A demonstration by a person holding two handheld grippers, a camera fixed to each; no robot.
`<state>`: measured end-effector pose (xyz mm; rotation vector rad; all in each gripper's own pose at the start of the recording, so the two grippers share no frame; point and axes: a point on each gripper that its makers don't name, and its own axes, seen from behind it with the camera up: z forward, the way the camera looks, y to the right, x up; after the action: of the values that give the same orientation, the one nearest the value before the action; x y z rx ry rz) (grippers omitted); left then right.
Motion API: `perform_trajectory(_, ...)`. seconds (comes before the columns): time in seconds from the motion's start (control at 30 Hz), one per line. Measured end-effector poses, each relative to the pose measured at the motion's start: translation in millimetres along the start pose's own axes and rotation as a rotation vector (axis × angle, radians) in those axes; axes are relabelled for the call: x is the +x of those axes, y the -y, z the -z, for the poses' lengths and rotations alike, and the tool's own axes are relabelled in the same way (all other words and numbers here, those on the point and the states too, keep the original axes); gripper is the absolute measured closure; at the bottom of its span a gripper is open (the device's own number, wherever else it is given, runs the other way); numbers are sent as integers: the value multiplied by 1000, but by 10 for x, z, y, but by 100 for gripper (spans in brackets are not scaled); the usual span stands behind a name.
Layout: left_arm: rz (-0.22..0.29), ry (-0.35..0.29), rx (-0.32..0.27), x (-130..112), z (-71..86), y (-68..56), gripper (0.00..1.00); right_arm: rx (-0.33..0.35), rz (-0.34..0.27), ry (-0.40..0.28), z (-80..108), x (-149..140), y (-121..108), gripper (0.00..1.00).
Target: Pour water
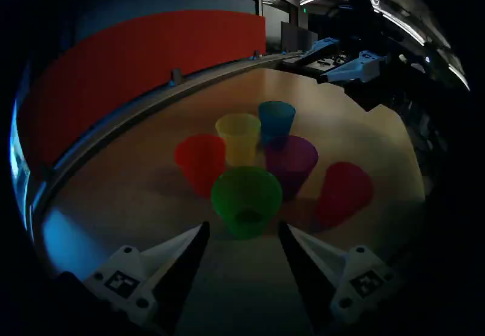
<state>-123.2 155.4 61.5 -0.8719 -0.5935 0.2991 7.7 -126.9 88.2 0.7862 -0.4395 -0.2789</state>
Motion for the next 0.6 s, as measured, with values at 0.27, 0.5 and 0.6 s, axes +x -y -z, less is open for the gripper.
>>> perform_trajectory(0.27, 10, 13, -21, -14, -148, 21, 17, 8, -2, 15, -81, -72, -20, 0)
perform_trajectory(0.5, 7, 23, -41, -4, -239, 16, 17, 9, -10, 28, -147, -136, -54, 0)
perform_trajectory(0.6, 5, 28, -48, -8, -276, 11, 17, 10, -12, 35, -179, -166, -66, 0)
